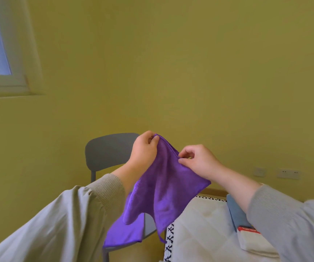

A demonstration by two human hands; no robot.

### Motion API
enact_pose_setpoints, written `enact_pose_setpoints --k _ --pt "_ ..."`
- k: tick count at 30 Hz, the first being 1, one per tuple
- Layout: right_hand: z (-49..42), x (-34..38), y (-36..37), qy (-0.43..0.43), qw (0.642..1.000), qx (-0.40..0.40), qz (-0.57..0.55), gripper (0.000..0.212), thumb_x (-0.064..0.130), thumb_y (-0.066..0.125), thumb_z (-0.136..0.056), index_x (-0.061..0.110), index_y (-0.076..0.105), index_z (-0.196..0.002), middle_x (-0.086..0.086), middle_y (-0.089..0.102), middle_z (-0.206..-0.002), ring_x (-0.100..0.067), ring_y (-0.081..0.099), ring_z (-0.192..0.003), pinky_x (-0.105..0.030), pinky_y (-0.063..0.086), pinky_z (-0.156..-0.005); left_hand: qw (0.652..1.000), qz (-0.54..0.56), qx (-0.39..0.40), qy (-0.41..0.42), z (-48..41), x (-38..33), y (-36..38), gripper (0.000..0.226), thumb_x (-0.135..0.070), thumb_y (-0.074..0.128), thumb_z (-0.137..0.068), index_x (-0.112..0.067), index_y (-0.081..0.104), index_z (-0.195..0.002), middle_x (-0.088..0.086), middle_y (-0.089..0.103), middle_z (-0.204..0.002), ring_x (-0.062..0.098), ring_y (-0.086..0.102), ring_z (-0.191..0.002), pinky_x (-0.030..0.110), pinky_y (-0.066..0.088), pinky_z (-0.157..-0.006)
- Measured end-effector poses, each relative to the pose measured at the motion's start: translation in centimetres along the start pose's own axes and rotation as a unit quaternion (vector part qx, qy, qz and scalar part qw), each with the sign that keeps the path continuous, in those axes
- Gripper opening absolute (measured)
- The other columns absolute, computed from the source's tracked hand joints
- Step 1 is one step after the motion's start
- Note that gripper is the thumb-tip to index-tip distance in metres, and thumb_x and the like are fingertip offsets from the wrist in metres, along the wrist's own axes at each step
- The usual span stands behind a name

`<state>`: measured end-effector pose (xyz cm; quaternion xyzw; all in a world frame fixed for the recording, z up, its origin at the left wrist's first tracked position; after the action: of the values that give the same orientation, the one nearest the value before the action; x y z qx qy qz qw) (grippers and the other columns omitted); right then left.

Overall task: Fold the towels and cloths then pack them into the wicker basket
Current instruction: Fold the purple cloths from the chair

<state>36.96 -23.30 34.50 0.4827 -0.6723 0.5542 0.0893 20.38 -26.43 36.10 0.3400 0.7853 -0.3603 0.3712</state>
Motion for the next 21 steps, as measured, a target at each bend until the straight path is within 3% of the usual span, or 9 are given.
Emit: enact_pose_setpoints --k 4,9,12,15,17,21 --pt "-0.1 -0.8 1.0 0.039 0.999 0.016 -0.018 0.025 0.011 0.068 -0.085 0.025 0.063 -0.064 0.009 0.063 -0.067 -0.002 0.053 -0.060 -0.009 0.039 -0.056 1.000 -0.018 0.010 0.004 -0.1 0.1 -1.0 0.020 -0.015 0.046 -0.097 -0.007 0.057 -0.083 -0.002 0.051 -0.067 0.012 0.043 -0.062 0.023 0.036 -0.057" --pt "-0.4 -1.1 1.0 0.076 0.997 0.010 -0.015 0.015 0.016 0.069 -0.085 0.015 0.071 -0.070 0.007 0.065 -0.066 -0.004 0.053 -0.059 -0.011 0.038 -0.054 0.999 -0.053 0.003 0.011 -0.2 1.0 -2.9 0.018 -0.008 0.047 -0.095 -0.007 0.065 -0.090 0.005 0.067 -0.082 0.015 0.054 -0.072 0.022 0.042 -0.064" --pt "-0.9 -0.7 1.3 0.077 0.997 0.009 0.004 0.011 0.012 0.067 -0.086 0.011 0.074 -0.078 0.006 0.065 -0.069 -0.007 0.055 -0.066 -0.011 0.039 -0.057 0.998 -0.054 0.005 0.013 -0.2 1.4 -3.7 0.021 -0.005 0.048 -0.094 -0.016 0.065 -0.089 -0.008 0.064 -0.077 0.005 0.053 -0.068 0.008 0.037 -0.055" --pt "-1.4 0.0 1.6 0.069 0.997 -0.020 0.032 0.010 0.011 0.069 -0.083 0.011 0.074 -0.075 0.001 0.067 -0.073 -0.010 0.057 -0.068 -0.012 0.039 -0.058 0.992 -0.114 0.015 0.055 0.2 0.9 -4.6 0.026 -0.003 0.050 -0.092 -0.023 0.066 -0.097 -0.011 0.065 -0.088 0.006 0.057 -0.080 0.013 0.042 -0.068" --pt "-1.6 0.6 1.6 0.063 0.997 -0.030 0.037 0.010 0.011 0.070 -0.081 0.012 0.074 -0.072 0.000 0.068 -0.072 -0.010 0.058 -0.067 -0.012 0.039 -0.058 0.972 -0.197 0.040 0.123 0.3 0.2 -5.2 0.028 -0.001 0.051 -0.088 -0.021 0.065 -0.102 -0.011 0.063 -0.093 0.012 0.056 -0.083 0.023 0.044 -0.076" --pt "-2.0 1.8 1.8 0.043 0.997 -0.032 0.047 0.011 0.010 0.071 -0.080 0.013 0.073 -0.070 0.003 0.066 -0.068 -0.005 0.056 -0.063 -0.010 0.039 -0.057 0.892 -0.339 0.086 0.288 1.1 -1.1 -5.8 0.027 -0.002 0.042 -0.082 -0.017 0.065 -0.088 -0.007 0.062 -0.090 0.017 0.048 -0.065 0.028 0.039 -0.056"
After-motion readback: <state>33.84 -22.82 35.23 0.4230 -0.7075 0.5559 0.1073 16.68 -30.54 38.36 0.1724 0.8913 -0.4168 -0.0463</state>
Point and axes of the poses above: each hand's wrist, its own z-axis away from the middle knuckle, its own y-axis out of the palm, x = y × z, the point moved 7 cm from there along -z, towards the middle knuckle
